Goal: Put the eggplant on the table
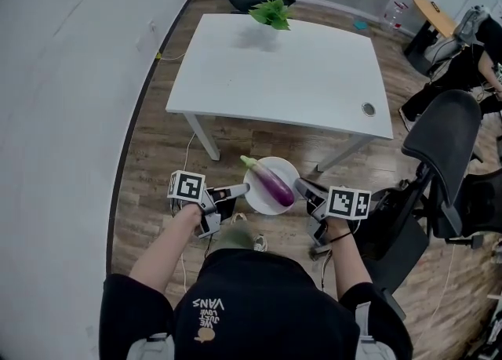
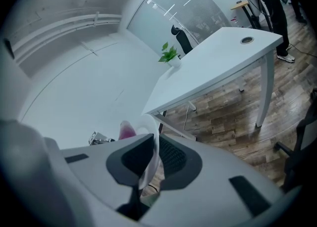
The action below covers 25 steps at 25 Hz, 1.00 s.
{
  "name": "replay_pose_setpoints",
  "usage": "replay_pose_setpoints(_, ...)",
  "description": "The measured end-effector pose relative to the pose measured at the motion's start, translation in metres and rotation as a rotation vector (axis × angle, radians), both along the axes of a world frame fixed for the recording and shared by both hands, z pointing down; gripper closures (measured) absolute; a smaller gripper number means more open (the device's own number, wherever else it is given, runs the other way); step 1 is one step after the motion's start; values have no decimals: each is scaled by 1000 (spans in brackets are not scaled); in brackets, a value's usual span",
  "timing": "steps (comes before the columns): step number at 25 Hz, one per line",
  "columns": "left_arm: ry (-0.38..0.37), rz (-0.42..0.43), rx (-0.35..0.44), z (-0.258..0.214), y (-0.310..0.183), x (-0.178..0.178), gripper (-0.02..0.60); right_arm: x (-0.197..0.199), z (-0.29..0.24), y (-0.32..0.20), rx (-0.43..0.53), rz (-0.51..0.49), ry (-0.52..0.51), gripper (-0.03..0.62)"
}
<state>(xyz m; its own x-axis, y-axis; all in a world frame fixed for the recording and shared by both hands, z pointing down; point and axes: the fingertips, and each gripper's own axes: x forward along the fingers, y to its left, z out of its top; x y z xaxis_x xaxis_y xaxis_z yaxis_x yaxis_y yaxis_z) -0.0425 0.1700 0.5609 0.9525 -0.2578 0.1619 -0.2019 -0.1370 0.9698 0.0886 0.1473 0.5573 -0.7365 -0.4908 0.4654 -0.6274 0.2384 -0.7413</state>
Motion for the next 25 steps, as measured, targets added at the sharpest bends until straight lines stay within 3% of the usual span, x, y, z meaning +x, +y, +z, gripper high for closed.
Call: replay_pose_setpoints(25,-1,135,-1,-12,-135,-26,561,-24,-11,-119,7,138,-6,548)
